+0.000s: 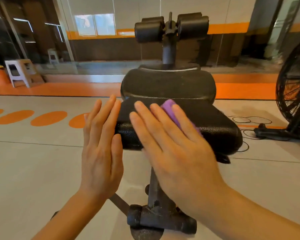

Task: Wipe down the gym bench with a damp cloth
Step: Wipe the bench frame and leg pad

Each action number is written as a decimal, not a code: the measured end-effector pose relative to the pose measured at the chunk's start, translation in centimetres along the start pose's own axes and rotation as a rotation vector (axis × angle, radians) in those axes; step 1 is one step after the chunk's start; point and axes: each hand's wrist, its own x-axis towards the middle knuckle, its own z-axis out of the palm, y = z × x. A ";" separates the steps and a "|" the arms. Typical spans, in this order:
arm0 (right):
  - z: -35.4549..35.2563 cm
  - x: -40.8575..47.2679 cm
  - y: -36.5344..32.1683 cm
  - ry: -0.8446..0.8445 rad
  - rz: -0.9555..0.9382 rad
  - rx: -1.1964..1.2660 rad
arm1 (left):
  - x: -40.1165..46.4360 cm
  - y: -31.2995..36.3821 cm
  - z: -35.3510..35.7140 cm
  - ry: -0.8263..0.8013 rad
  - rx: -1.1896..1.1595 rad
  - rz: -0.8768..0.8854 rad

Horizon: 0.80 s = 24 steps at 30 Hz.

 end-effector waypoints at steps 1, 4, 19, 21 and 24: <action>0.2 0.6 -0.5 -0.005 -0.024 0.029 | -0.1 -0.1 -0.2 -0.018 0.000 -0.004; -0.3 -1.6 3.1 -0.106 -0.056 0.014 | -0.3 -0.2 -1.0 -0.077 0.047 -0.004; 0.0 -5.3 6.2 0.205 0.309 0.612 | 3.5 7.4 0.3 -0.352 0.227 0.195; -0.3 -5.0 6.5 0.332 0.584 1.099 | 4.8 8.8 1.1 -0.390 0.221 0.206; -0.2 -5.7 7.2 0.534 0.997 1.563 | 6.0 10.4 2.1 -0.423 0.228 0.202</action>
